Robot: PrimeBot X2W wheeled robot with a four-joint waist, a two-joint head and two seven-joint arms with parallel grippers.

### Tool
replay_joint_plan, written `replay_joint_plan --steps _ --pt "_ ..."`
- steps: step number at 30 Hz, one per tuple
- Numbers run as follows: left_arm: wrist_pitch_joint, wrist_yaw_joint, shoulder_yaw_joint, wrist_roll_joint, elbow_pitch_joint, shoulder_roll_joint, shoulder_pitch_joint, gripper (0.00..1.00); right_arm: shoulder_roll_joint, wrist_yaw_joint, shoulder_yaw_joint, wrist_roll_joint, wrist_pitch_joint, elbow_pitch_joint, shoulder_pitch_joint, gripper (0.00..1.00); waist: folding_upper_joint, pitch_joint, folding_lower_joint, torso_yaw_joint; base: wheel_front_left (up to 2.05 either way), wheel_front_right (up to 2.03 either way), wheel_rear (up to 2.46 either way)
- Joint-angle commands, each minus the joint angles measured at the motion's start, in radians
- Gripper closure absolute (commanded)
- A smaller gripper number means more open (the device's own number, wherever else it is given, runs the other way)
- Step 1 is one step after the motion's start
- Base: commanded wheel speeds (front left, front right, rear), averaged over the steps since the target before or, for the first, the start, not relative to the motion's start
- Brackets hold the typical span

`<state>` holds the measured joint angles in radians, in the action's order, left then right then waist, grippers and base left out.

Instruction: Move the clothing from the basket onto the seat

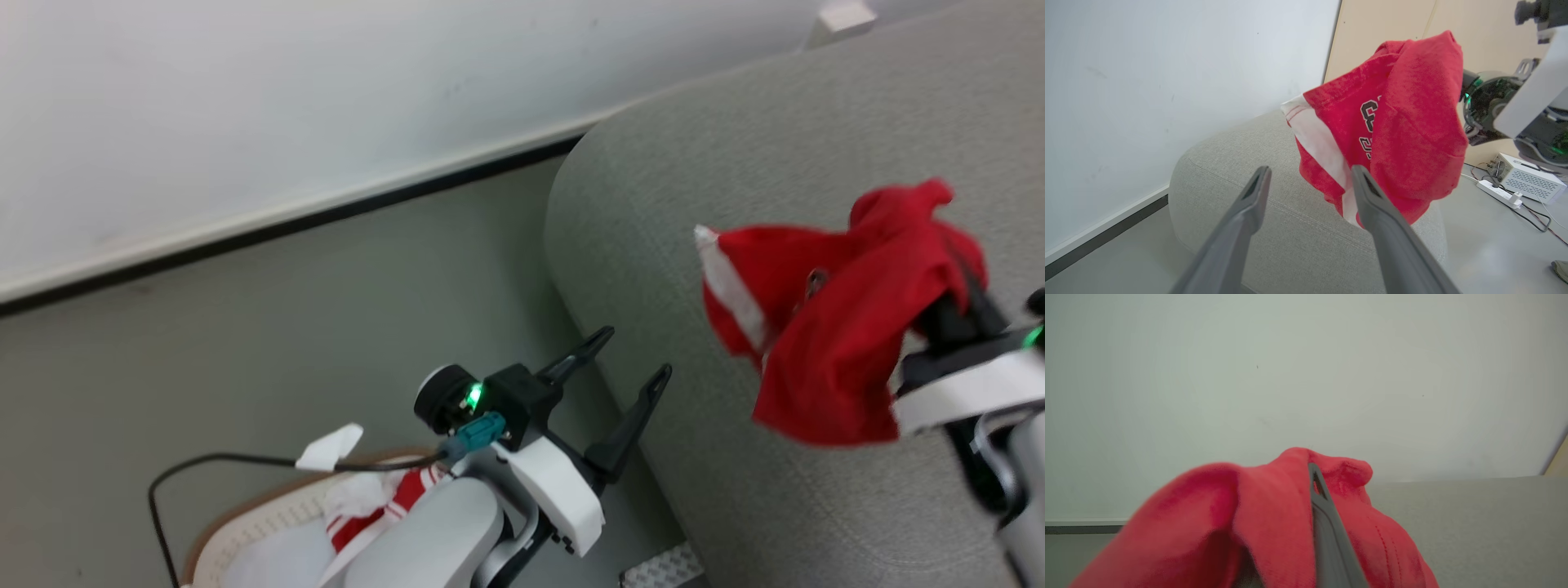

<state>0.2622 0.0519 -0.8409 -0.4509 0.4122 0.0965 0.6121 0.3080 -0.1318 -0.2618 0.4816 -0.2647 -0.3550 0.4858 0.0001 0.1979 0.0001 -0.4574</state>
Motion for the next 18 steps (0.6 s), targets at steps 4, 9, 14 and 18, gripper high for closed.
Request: replay_joint_plan --steps 4,9,14,18 --pt "-0.013 0.002 -0.007 0.034 -0.009 0.012 0.061 0.00 0.067 0.002 0.040 -0.016 0.001 -0.064 0.152 1.00 -0.0001 0.166 -0.0001 0.108 0.00 0.00 0.00" --pt "-0.008 -0.007 -0.007 0.056 -0.022 0.006 0.121 0.00 0.139 0.002 0.110 -0.027 0.001 -0.169 0.316 1.00 -0.0001 0.275 -0.0001 0.188 0.00 0.00 0.00" --pt "-0.007 -0.011 -0.010 0.077 -0.030 -0.001 0.171 0.00 0.232 0.002 0.142 -0.033 0.007 -0.283 0.487 1.00 -0.0001 0.368 -0.0001 0.259 0.00 0.00 0.00" --pt "-0.005 -0.016 -0.006 0.083 -0.030 -0.004 0.198 0.00 0.295 0.002 0.160 -0.064 0.015 -0.385 0.604 1.00 -0.0001 0.422 -0.0001 0.304 0.00 0.00 0.00"
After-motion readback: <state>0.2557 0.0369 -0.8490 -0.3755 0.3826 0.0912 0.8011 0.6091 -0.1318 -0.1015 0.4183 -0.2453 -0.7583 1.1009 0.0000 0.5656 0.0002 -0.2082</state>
